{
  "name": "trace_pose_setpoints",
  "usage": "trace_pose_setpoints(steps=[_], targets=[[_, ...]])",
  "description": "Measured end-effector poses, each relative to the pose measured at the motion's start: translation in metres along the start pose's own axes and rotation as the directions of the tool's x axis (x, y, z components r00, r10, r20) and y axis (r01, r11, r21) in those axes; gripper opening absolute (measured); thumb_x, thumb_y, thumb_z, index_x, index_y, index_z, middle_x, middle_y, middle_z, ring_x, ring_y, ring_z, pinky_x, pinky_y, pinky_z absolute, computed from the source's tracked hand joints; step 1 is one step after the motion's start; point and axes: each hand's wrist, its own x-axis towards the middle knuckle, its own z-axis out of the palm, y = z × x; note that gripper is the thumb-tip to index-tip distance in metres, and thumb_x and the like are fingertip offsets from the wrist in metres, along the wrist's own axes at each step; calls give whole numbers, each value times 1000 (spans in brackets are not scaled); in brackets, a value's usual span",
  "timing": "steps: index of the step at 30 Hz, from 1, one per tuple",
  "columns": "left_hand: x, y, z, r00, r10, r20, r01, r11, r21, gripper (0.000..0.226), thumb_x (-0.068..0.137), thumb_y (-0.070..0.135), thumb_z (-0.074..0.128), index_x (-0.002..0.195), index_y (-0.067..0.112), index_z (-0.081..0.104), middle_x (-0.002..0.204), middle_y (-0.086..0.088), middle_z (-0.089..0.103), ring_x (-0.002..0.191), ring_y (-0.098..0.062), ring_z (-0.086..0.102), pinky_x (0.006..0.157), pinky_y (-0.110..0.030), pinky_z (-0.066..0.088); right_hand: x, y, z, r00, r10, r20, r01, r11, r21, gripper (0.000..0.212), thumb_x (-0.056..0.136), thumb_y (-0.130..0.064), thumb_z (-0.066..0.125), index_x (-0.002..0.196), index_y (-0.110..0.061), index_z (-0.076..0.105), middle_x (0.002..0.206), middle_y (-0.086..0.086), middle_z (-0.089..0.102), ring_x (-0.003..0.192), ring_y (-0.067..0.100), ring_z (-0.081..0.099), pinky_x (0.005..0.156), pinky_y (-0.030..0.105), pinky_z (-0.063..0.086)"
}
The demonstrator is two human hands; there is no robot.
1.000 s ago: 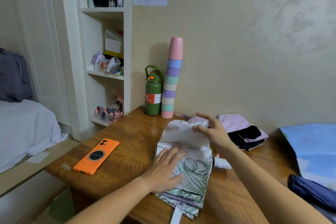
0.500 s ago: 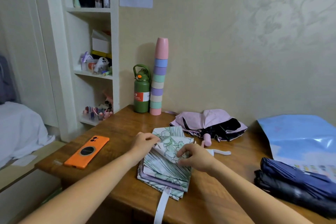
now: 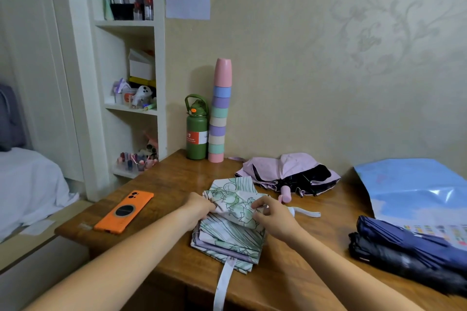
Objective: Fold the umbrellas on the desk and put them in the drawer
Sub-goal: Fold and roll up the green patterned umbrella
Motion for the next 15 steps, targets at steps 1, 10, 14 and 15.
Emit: trace_pose_setpoints(steps=[1,10,14,15], targets=[[-2,-1,-1,999,23,22,-22,999,-26,33,85,11,80,113,2,64,96,-10,68,76,-18,63,56,-24,48,1,1,0,1000,7,8,-7,1000,4,14,95,-24,64,108,-23,64,82,7,71,71,15,63,65,30,50],[-26,4,-18,978,73,197,-69,997,-27,30,69,30,67,92,12,68,86,-5,54,70,-17,45,55,-24,37,5,12,1,991,64,115,-60,997,-37,27,91,-17,68,116,-22,58,67,-3,54,51,2,48,52,18,41],[-24,0,-23,971,22,239,10,992,-129,19,85,36,61,85,16,61,85,-1,55,66,-14,41,57,-26,31,3,18,1,985,142,94,-149,986,74,46,86,-17,78,117,-16,44,86,4,62,75,15,61,67,29,53],[-22,-1,-23,971,24,237,7,992,-129,19,87,35,62,86,17,64,86,0,58,69,-14,43,59,-27,32,3,20,1,983,161,89,-170,979,108,47,85,-15,80,114,-13,43,85,5,62,75,15,60,67,28,51]])
